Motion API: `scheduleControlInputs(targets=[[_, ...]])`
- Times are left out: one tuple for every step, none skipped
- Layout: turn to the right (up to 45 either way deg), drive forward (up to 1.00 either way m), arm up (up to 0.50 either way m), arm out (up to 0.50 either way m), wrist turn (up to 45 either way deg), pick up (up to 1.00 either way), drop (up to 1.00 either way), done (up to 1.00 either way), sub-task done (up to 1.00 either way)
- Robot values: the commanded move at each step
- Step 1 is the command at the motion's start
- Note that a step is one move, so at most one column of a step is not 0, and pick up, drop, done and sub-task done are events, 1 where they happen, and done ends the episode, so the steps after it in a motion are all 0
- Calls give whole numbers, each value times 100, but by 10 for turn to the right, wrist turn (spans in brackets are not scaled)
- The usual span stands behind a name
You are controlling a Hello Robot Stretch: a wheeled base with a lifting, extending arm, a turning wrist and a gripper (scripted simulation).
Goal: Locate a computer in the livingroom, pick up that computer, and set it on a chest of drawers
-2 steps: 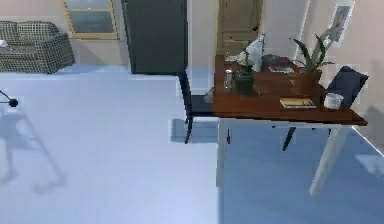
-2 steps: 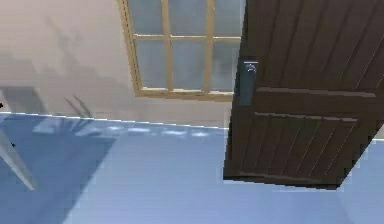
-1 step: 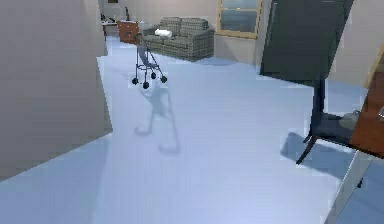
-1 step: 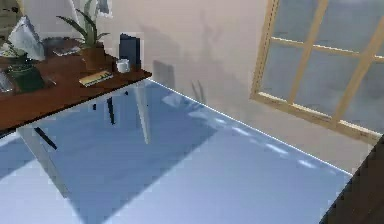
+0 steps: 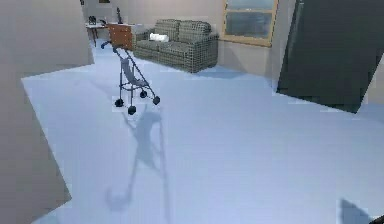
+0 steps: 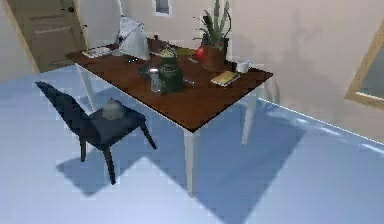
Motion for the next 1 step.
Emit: scheduleControlInputs(targets=[[0,100,0,0,0,0,0,0,0]])
